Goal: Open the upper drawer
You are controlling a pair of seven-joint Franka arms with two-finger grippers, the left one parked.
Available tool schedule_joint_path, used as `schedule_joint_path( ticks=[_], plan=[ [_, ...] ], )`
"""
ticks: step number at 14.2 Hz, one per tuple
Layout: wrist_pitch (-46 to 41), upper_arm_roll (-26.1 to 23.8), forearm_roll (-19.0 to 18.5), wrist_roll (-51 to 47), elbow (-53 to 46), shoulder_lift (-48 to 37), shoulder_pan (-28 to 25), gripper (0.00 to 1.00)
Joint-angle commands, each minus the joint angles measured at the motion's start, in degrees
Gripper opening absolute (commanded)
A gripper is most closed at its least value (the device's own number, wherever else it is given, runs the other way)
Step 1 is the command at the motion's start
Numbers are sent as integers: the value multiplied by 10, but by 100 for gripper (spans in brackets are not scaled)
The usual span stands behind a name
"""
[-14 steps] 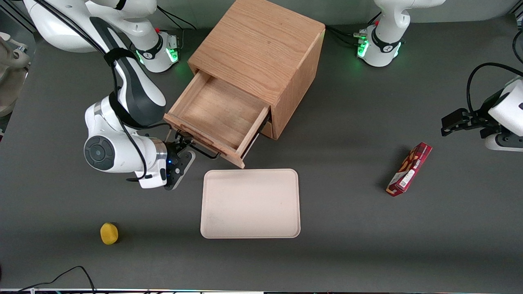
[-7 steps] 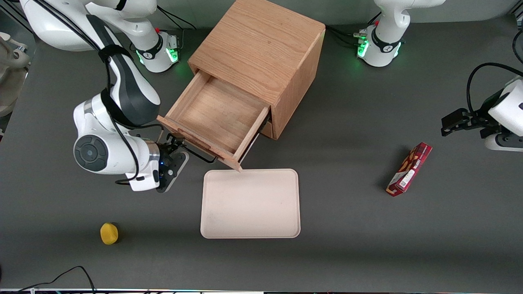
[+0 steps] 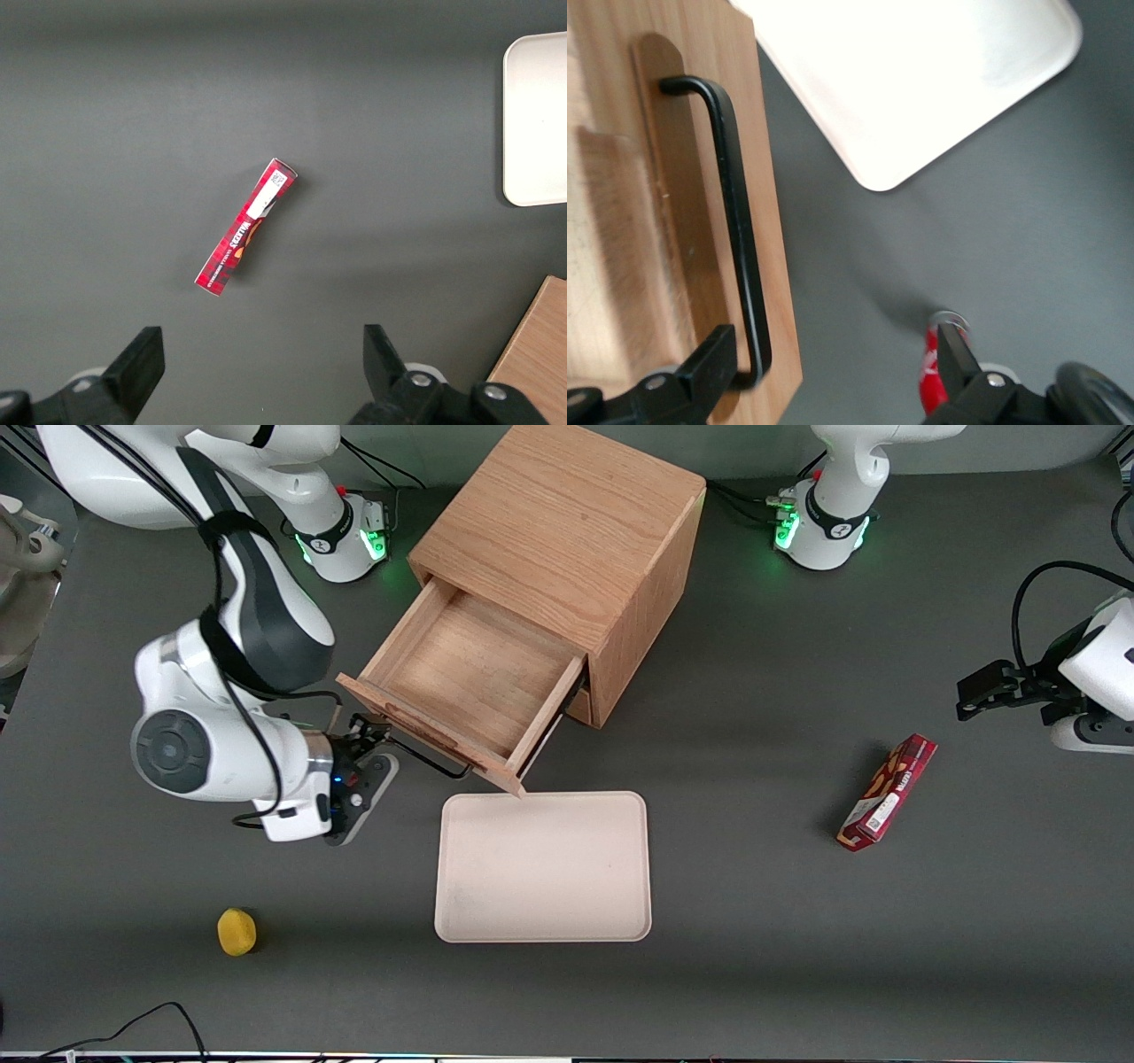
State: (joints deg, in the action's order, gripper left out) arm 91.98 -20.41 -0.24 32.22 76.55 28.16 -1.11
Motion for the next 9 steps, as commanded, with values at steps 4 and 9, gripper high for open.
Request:
schedule_joint_path(
  ticks=[4, 9],
  plan=[
    [-28, 50, -12, -92, -32, -114, -6, 100],
    [-51, 41, -13, -469, -28, -184, -7, 100]
  ],
)
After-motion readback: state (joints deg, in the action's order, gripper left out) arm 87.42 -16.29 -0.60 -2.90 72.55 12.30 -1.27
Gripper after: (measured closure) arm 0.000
